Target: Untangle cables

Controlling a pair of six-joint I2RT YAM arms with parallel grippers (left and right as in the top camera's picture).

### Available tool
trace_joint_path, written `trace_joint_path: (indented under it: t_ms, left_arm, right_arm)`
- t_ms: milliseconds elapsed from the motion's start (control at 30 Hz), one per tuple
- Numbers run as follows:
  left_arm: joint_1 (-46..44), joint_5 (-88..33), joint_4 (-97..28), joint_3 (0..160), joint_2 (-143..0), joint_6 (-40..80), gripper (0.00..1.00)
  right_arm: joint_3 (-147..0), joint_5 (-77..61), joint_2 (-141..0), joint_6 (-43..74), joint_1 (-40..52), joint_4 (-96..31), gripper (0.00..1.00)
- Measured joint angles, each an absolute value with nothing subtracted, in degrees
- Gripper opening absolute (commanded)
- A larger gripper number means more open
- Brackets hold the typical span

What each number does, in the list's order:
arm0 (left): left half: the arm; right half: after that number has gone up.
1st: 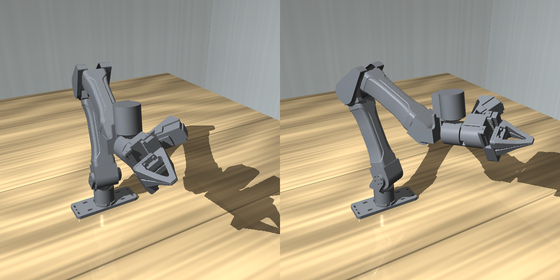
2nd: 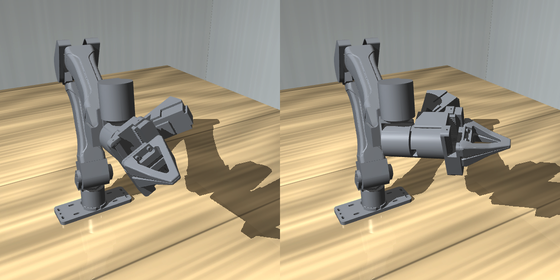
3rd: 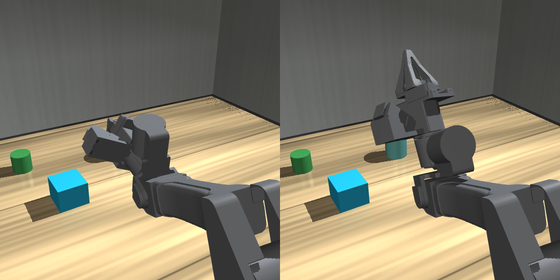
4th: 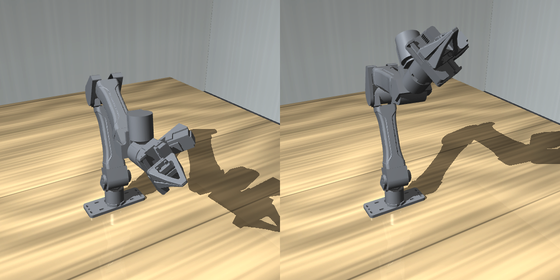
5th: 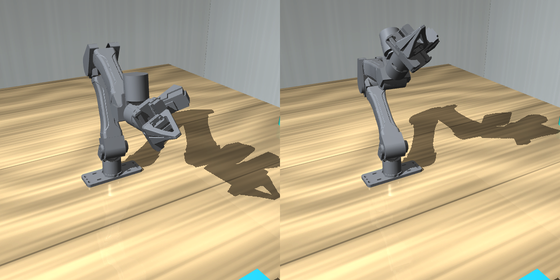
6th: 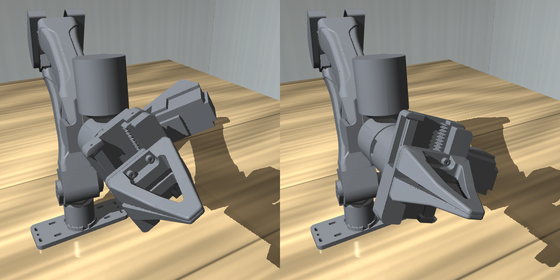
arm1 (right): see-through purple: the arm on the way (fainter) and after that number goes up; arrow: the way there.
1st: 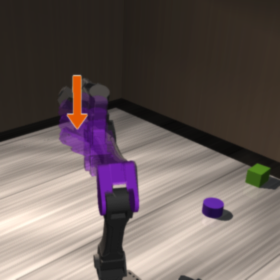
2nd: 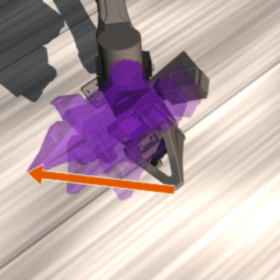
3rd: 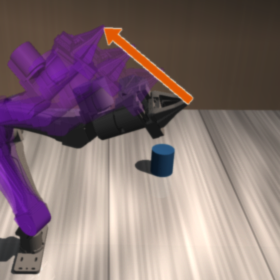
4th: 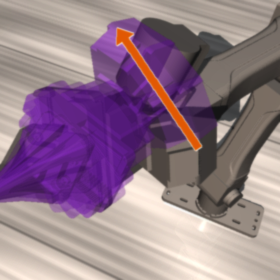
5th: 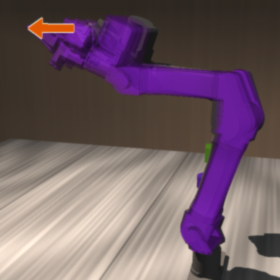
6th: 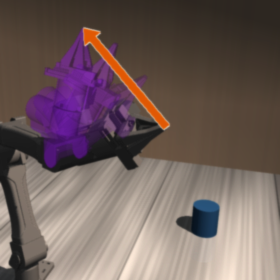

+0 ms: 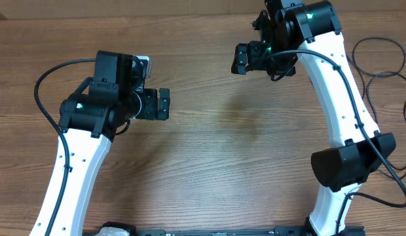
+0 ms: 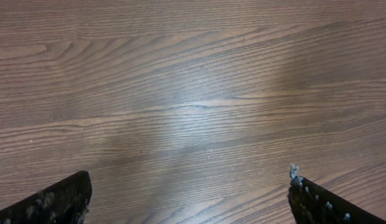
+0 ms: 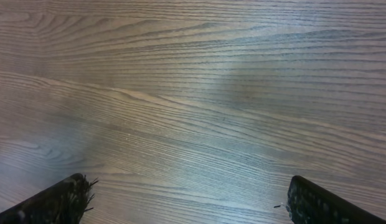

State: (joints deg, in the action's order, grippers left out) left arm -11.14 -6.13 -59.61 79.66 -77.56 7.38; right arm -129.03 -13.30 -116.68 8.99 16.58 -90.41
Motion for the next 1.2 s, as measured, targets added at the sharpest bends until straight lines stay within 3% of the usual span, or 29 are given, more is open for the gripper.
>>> trace_joint_path:
  t_ms: [967, 1200]
  left_arm:
    - [-11.1, -6.1, -61.4, 79.6, -61.3, 7.4, 1.0]
    - [-11.1, -6.1, -51.7, 69.9, -55.0, 7.4, 1.0]
  right_arm:
    - [-129.0, -13.3, -116.7, 9.0, 16.6, -90.4, 1.0]
    - [-129.0, -13.3, -116.7, 9.0, 16.6, -90.4, 1.0]
